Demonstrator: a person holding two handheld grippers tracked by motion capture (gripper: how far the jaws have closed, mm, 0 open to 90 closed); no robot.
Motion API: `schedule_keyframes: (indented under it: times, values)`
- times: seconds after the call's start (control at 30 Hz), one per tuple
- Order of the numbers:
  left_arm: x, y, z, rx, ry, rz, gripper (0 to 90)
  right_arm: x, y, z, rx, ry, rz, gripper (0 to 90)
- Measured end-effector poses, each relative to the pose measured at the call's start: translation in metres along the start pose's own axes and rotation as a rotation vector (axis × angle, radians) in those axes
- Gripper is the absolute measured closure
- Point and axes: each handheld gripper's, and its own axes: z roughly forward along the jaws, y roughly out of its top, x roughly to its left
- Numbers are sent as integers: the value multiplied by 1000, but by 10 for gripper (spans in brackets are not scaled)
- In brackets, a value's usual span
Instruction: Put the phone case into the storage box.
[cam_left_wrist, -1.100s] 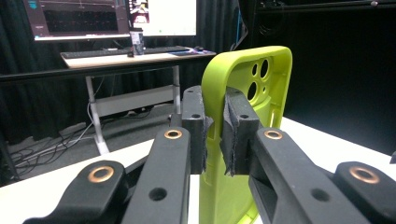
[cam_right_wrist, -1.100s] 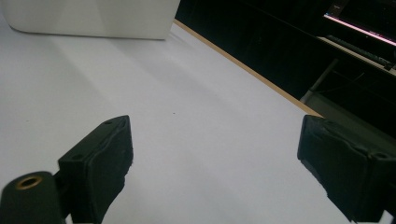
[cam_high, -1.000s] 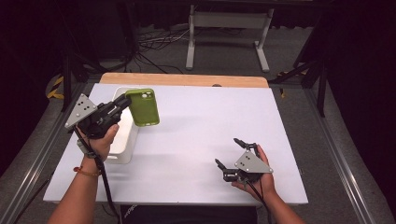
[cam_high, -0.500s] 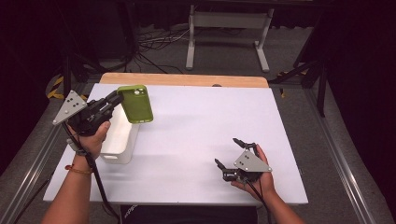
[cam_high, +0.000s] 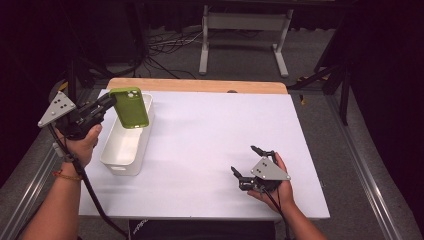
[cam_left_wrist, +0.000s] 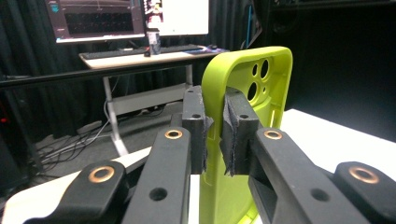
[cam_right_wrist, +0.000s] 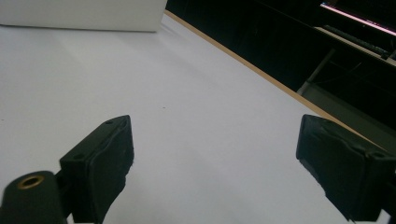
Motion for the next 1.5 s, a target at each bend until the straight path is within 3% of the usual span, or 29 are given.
schedule_keyframes:
  times: [0.1,0.57,1.0,1.5]
  values:
    - [8,-1,6,15,12,22,813,-1,-1,1,6,-2,3,124]
    - [44,-8,31,44,17,44,812,-3,-5,9,39,9,1,128]
    - [70,-24,58,63,9,7,812,-3,1,6,2,6,30,129]
    - [92,-47,89,116,-12,27,813,-5,-4,7,30,-9,52,131]
